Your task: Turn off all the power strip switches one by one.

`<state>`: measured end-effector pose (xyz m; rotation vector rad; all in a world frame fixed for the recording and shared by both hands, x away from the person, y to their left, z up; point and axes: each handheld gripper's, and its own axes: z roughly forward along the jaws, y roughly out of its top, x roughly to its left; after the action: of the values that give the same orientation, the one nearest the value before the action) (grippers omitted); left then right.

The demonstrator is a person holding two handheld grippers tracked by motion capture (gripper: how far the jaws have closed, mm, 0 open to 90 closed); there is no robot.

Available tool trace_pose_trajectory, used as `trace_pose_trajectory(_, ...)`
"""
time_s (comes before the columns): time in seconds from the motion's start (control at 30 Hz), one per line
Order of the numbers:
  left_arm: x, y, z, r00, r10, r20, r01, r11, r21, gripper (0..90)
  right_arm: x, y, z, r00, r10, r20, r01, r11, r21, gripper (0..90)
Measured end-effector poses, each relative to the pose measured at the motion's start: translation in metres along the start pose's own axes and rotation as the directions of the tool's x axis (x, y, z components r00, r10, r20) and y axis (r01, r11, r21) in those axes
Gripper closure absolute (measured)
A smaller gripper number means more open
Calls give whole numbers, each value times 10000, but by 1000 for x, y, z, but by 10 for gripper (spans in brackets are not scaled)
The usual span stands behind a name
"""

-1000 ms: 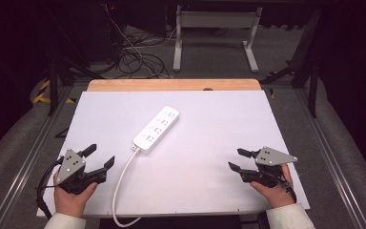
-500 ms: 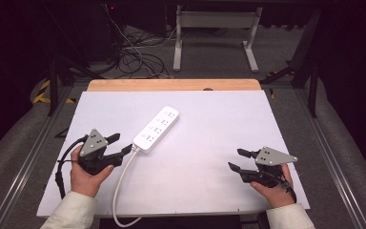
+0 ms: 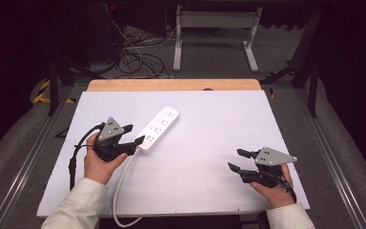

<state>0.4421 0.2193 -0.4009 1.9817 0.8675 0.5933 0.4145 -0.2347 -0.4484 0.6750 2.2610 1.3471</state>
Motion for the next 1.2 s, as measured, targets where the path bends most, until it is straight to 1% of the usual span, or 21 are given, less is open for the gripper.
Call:
trace_pose_trajectory(0.07,1,3,5,10000,90,-20,-90,9999,105,415,0,0,0,10000,-16,0,16,10000,15,416)
trace_pose_trajectory(0.1,1,3,5,10000,90,-20,-90,9999,105,415,0,0,0,10000,-16,0,16,10000,15,416)
trace_pose_trajectory(0.13,1,5,11,9999,110,-1,-110,9998,182,415,1,0,0,10000,22,-21,-22,10000,46,417)
trace_pose_trajectory(0.17,1,5,11,9999,110,-1,-110,9998,182,415,1,0,0,10000,22,-21,-22,10000,46,417)
trace_pose_trajectory(0.23,1,9,18,9999,116,27,-116,9996,242,414,1,0,0,10000,20,-35,-20,10000,50,417)
trace_pose_trajectory(0.37,1,12,23,9999,109,102,-111,9996,246,417,0,0,0,10000,34,-19,-34,10000,52,413)
trace_pose_trajectory(0.53,3,12,27,9999,150,40,-152,9987,482,427,0,-1,0,10000,34,-41,-34,10000,43,412)
trace_pose_trajectory(0.57,3,12,28,9999,128,-78,-123,9983,568,437,0,0,0,10000,25,-33,-25,10000,62,411)
trace_pose_trajectory(0.6,5,12,29,9999,111,-94,-105,9980,622,447,0,0,0,10000,14,-33,-14,10000,64,411)
trace_pose_trajectory(0.63,6,13,30,10000,90,-12,-88,9974,719,470,0,0,0,10000,15,-20,-15,10000,64,411)
trace_pose_trajectory(0.67,7,13,31,10000,32,-54,-28,9969,787,491,0,0,0,10000,28,-5,-28,10000,67,409)
trace_pose_trajectory(0.77,12,16,36,10000,-40,75,33,9952,974,595,0,0,0,10000,60,-31,-60,10000,51,408)
trace_pose_trajectory(0.83,16,18,39,9997,-197,129,178,9911,1319,710,0,-1,1,10000,38,-38,-38,10000,66,407)
trace_pose_trajectory(0.87,18,19,41,9989,-437,187,405,9887,1446,781,0,0,1,10000,39,-41,-38,10000,88,407)
trace_pose_trajectory(0.9,21,20,43,9988,-453,193,418,9871,1547,849,0,-1,1,10000,25,-58,-24,10000,87,407)
trace_pose_trajectory(0.93,22,20,45,9974,-649,327,585,9838,1696,897,0,-1,1,10000,33,-70,-32,10000,86,407)
trace_pose_trajectory(0.97,23,22,47,9971,-691,317,618,9796,1913,899,0,-1,1,10000,42,-78,-41,10000,87,407)
trace_pose_trajectory(1.0,25,23,50,9976,-609,320,528,9763,2099,899,0,-1,1,10000,49,-80,-48,10000,86,406)
trace_pose_trajectory(1.07,26,25,55,9979,-596,263,516,9694,2398,900,0,-1,1,9999,62,-90,-61,9999,97,406)
trace_pose_trajectory(1.13,28,26,61,9972,-672,320,562,9617,2682,900,0,-1,1,9999,67,-105,-66,9999,86,406)
trace_pose_trajectory(1.2,30,27,67,9965,-780,313,650,9508,3028,900,0,-1,1,9999,62,-120,-61,9999,93,406)
